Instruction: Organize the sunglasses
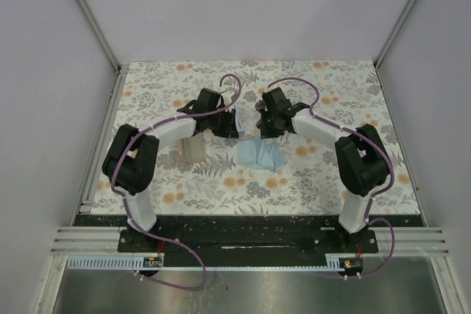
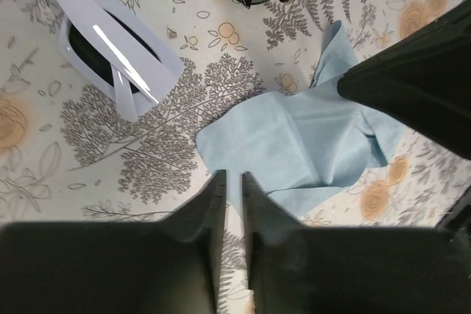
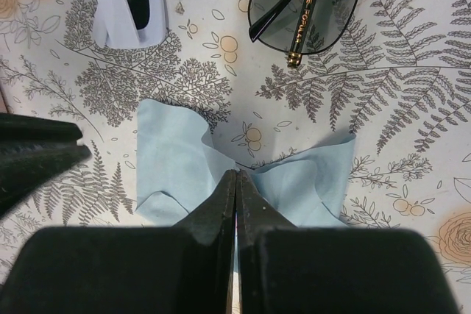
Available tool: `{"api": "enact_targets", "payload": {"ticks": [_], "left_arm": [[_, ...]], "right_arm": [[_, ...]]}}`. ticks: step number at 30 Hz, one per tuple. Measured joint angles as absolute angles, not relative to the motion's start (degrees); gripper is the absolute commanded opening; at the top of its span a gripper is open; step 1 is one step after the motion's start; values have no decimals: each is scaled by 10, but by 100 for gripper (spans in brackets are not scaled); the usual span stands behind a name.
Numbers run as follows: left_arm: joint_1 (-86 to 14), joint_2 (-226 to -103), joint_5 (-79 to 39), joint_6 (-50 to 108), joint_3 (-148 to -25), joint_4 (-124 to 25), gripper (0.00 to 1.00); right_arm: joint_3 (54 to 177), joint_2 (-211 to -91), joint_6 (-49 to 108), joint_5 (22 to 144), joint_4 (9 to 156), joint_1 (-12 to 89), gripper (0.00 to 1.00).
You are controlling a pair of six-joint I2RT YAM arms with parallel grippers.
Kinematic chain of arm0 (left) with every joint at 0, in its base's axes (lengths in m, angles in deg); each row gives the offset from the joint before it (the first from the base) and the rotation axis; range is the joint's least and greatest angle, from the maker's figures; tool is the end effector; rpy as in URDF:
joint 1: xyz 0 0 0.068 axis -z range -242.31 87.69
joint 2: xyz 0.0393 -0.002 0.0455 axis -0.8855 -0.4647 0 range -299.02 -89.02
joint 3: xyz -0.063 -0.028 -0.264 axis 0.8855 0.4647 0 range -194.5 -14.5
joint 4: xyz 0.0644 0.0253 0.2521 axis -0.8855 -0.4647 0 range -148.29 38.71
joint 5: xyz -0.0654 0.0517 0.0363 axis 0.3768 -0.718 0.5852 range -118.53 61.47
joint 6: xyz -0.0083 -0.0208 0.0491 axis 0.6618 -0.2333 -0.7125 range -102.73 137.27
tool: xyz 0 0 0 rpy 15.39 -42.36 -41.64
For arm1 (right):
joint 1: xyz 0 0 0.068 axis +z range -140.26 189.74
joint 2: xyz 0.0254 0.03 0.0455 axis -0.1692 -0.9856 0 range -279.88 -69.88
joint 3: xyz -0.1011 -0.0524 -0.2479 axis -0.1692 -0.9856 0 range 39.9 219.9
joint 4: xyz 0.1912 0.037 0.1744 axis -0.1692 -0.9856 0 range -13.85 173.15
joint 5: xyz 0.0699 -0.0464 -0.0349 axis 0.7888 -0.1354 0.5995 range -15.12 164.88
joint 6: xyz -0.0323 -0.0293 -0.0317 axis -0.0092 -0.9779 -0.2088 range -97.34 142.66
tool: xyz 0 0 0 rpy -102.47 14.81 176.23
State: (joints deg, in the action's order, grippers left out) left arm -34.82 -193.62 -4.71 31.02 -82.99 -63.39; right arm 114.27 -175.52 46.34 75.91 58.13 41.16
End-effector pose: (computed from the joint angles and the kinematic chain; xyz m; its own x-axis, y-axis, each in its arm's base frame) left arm 0.3401 -0.1932 0.1937 -0.7995 0.1709 -0.5758 0.4849 0.7494 -0.4508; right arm 0.3345 0.2051 0.2008 -0.8628 -0.0565 -0.5024 -0.2000 0.9508 0.2366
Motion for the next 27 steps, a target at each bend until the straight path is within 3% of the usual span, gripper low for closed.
{"api": "enact_targets", "payload": {"ticks": [2,7,11,27], "left_arm": [[-348,-1938,-47,308,-830,-638,53],[-347,-1961,-55,306,-831,-646,63],[-347,-1988,-65,303,-832,-653,63],[-335,-2020,-62,292,-864,-646,40]], "right_arm": [[1143,-1753,465,759,584,412,0],[1142,-1753,465,760,584,411,0],[1142,-1753,465,760,584,411,0],[1142,-1753,467,760,584,411,0]]}}
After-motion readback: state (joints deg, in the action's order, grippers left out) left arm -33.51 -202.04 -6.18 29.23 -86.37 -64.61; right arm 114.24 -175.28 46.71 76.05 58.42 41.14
